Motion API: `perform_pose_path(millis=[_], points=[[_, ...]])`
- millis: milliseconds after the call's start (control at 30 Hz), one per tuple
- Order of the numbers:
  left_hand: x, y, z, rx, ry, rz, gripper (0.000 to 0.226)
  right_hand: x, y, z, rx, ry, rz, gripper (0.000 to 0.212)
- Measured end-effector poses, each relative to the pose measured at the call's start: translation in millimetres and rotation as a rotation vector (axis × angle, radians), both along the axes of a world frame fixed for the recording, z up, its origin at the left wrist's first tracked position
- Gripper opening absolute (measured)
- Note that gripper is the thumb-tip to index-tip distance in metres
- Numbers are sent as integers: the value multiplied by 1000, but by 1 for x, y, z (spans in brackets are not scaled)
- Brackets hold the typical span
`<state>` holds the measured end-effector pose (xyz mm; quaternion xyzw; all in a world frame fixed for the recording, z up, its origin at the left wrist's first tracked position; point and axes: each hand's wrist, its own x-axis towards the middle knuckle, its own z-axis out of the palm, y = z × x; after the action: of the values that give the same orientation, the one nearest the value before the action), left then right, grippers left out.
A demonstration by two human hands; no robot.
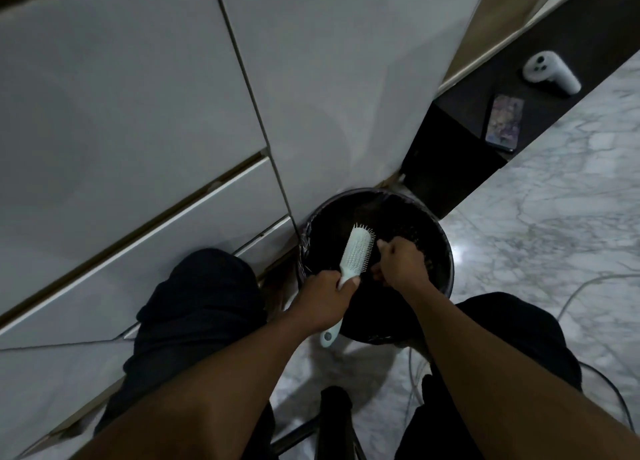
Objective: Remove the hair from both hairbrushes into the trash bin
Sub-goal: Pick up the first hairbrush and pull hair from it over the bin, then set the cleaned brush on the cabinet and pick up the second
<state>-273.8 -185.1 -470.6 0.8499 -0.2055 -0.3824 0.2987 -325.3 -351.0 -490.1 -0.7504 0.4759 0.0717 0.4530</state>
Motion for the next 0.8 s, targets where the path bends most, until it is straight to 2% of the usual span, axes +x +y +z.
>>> perform_pose_path(millis=[33, 67, 300, 433, 600, 800], points=[[4, -2, 7, -6, 8, 15, 42, 1, -4, 13, -5, 14, 64, 18], [8, -4, 15, -11, 11, 34, 42, 2, -9, 25, -18, 43, 129, 14], [34, -23, 97, -75, -171, 56, 47, 18, -41, 131, -249, 146, 416, 24], [39, -29, 159, -106, -314, 40, 46, 23, -54, 194, -277, 57, 408, 18], [42, -32, 229, -152, -435, 21, 42, 19, -60, 252, -360, 47, 496, 44], [52, -32, 322, -207, -594, -18, 42, 13, -43, 348, -487, -60, 444, 39]])
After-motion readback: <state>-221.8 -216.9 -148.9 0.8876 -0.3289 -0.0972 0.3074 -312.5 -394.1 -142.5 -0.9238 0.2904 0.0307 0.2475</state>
